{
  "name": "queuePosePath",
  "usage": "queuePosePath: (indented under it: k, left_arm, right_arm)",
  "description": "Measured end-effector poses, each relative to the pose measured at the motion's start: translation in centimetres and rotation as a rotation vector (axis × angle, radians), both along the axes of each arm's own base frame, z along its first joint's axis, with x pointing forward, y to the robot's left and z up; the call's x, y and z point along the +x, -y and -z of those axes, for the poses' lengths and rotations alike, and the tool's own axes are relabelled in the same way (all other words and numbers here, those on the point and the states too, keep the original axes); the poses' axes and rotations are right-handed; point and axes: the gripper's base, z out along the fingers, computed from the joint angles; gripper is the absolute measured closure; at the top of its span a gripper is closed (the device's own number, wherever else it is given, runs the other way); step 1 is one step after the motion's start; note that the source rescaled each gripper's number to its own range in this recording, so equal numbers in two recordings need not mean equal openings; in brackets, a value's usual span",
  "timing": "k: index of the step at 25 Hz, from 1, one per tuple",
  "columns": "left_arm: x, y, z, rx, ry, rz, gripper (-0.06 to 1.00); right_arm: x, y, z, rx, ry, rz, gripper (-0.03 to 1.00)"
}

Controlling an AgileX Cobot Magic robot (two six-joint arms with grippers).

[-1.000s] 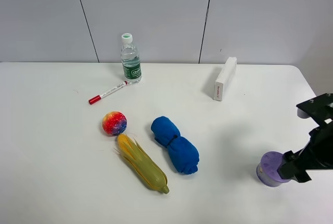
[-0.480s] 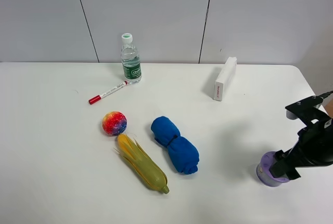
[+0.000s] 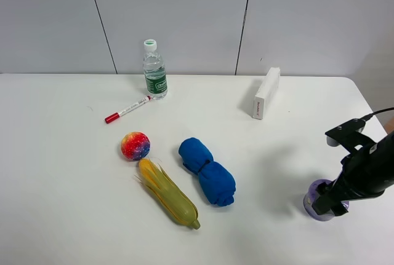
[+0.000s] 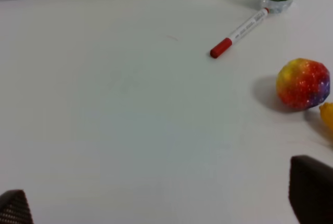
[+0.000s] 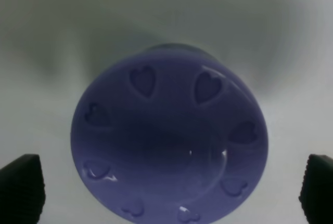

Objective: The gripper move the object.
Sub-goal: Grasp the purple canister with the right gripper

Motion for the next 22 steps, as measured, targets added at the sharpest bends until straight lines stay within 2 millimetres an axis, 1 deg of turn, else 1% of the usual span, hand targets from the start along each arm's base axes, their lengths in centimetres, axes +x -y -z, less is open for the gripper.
queuePosePath:
  k: [5, 6, 7, 12, 16, 17, 18, 19, 21, 22]
  left_arm:
    - [0.0, 0.0, 0.0, 0.0, 0.0, 0.0, -0.06]
    - [0.0, 0.0, 0.0, 0.0, 0.0, 0.0, -0.06]
    - [0.0, 0.0, 0.0, 0.0, 0.0, 0.0, -0.06]
    - [0.0, 0.0, 0.0, 0.0, 0.0, 0.0, -0.06]
    - [0.0, 0.0, 0.0, 0.0, 0.0, 0.0, -0.06]
    - [0.0, 0.0, 0.0, 0.0, 0.0, 0.0, -0.06]
    - [0.0, 0.0, 0.0, 0.0, 0.0, 0.0, -0.06]
    - [0.0, 0.0, 0.0, 0.0, 0.0, 0.0, -0.06]
    - [0.0, 0.0, 0.0, 0.0, 0.0, 0.0, -0.06]
    - [0.0, 0.0, 0.0, 0.0, 0.0, 0.0, -0.06]
  right_arm:
    - [0.4, 0.0, 0.9, -0.005, -0.013, -0.014, -0.03]
    - [0.6, -0.2, 1.4, -0.007, -0.022, -0.022, -0.03]
    - [0.6, -0.2, 1.4, -0.007, -0.022, -0.022, -0.03]
    - [1.0, -1.0, 2.8, -0.013, -0.05, -0.067, -0.03]
    - [1.0, -1.7, 3.6, -0.016, -0.079, -0.104, -0.03]
    - [1.0, -1.8, 3.8, -0.016, -0.087, -0.109, 0.1]
    - [1.0, -1.8, 3.8, -0.017, -0.086, -0.109, 0.3]
    - [1.0, -1.8, 3.8, -0.017, -0.086, -0.109, 0.3]
    - [1.1, -1.8, 3.8, -0.018, -0.081, -0.109, 0.84]
    - [1.1, -1.8, 3.9, -0.017, -0.082, -0.108, 0.96]
